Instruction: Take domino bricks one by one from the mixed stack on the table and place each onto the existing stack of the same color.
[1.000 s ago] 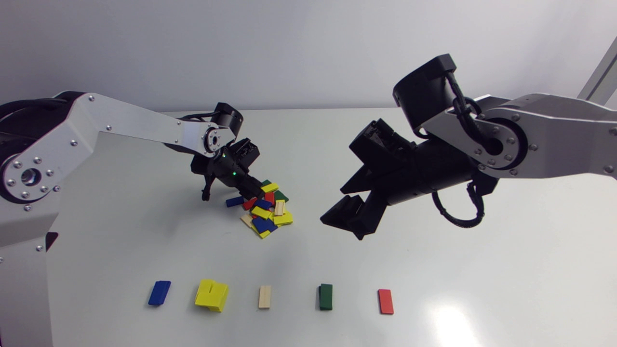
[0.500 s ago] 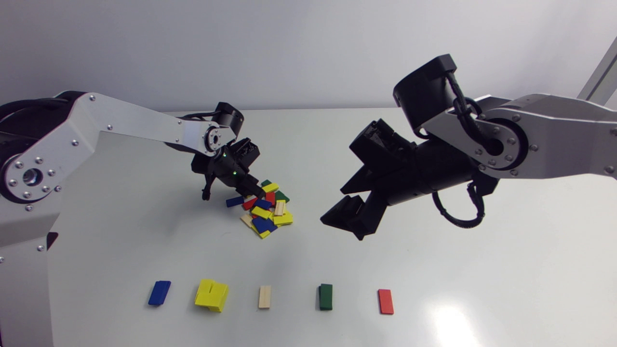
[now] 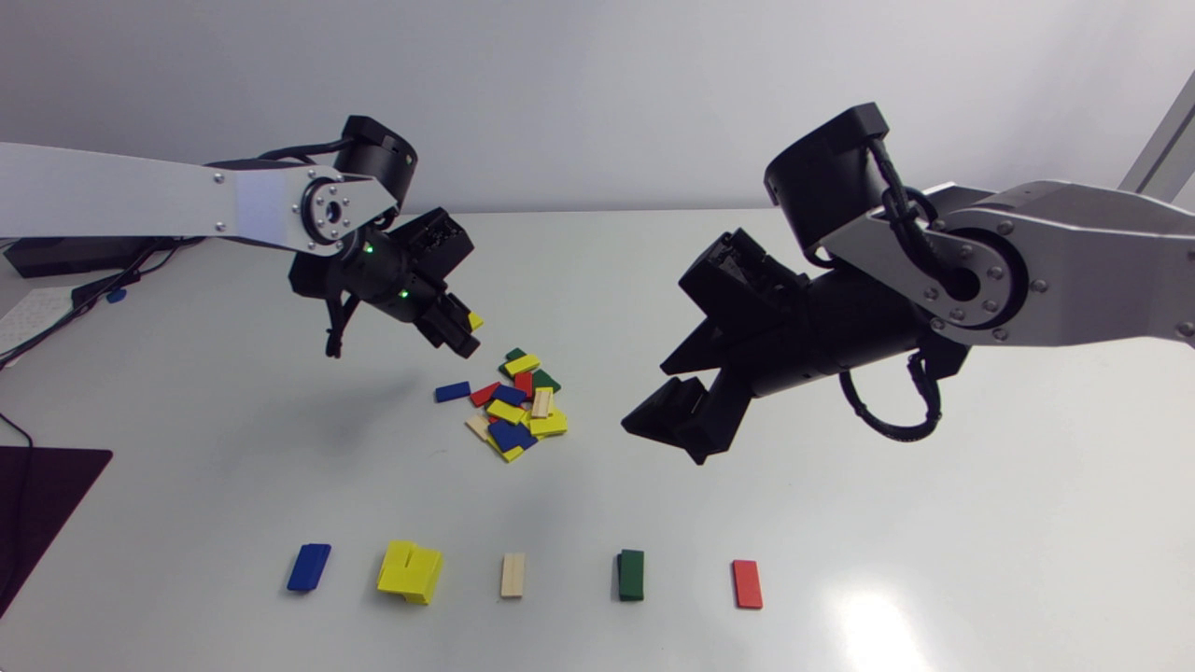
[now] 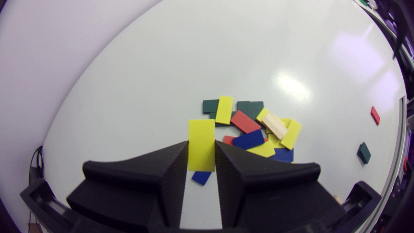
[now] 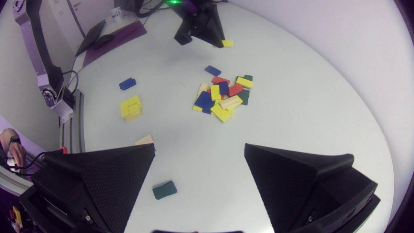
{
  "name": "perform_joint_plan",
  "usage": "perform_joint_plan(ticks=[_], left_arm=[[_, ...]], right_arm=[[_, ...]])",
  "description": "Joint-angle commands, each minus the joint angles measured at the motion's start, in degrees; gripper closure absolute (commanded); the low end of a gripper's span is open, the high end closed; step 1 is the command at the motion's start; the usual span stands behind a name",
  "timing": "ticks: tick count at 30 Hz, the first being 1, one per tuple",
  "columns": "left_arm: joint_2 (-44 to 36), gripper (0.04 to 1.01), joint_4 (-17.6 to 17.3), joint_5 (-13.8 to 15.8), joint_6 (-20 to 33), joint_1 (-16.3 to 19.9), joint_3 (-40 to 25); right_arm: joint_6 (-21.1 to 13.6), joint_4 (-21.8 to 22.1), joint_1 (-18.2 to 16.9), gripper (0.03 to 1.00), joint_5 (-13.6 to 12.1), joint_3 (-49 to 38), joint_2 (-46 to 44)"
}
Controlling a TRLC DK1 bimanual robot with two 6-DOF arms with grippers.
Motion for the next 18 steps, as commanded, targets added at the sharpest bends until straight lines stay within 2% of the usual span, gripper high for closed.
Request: perform_joint_plan(ticks=[1, 4, 13, 18], left_arm=[[-3.32, 1.0, 0.11, 1.62, 4.18, 0.66, -6.08], [-6.92, 1.0, 0.28, 3.55, 7.7, 1.45, -10.92], [-18.61, 1.0, 0.37, 6.37, 16.13, 2.15, -24.45], [-25.02, 1.0, -1.3, 8.39, 20.53, 1.71, -30.87]], right_arm=[[-1.62, -0.01, -0.3, 0.066, -0.56, -1.85, -0.79], [-1.7, -0.01, -0.39, 0.066, -0.64, -2.2, -0.96], [-1.7, -0.01, -0.3, 0.066, -0.82, -2.82, -1.58], [-1.7, 0.07, -0.21, 0.066, -0.91, -3.26, -2.02]])
